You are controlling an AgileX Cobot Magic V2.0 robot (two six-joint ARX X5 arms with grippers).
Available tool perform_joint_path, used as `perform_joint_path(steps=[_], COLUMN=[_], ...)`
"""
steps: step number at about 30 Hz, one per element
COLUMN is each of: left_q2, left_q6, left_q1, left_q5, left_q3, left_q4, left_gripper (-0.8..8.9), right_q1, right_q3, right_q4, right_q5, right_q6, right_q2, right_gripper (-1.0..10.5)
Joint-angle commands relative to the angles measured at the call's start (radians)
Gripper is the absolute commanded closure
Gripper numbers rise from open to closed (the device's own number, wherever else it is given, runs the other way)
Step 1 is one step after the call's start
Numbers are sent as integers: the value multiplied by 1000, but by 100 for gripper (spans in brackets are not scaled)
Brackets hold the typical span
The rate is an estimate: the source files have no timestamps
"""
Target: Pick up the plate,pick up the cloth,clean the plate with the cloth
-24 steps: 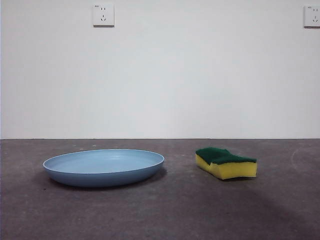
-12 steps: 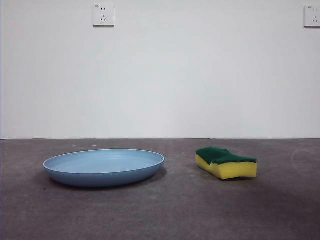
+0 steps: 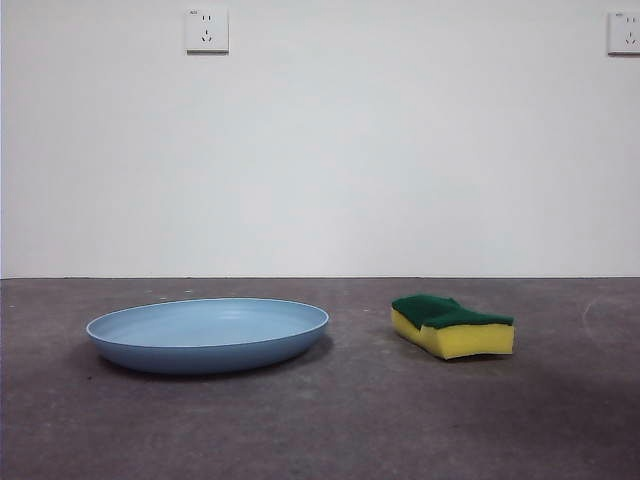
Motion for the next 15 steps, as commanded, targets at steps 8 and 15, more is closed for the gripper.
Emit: perform_joint_path(steps=[8, 15], left_q2=[-3, -3], left_q6=[-6, -6], left_q1=[3, 3], left_q5=[-4, -4], left_q3=[-14, -14], left_q4=[1, 1], left_gripper=[814, 814], right_q1=[1, 1], right_q3=[-10, -10], right_q4=[-13, -13], right_q5=[6, 5], right_q6=[46, 46], right_q2=[-2, -2], right_gripper=[946, 946])
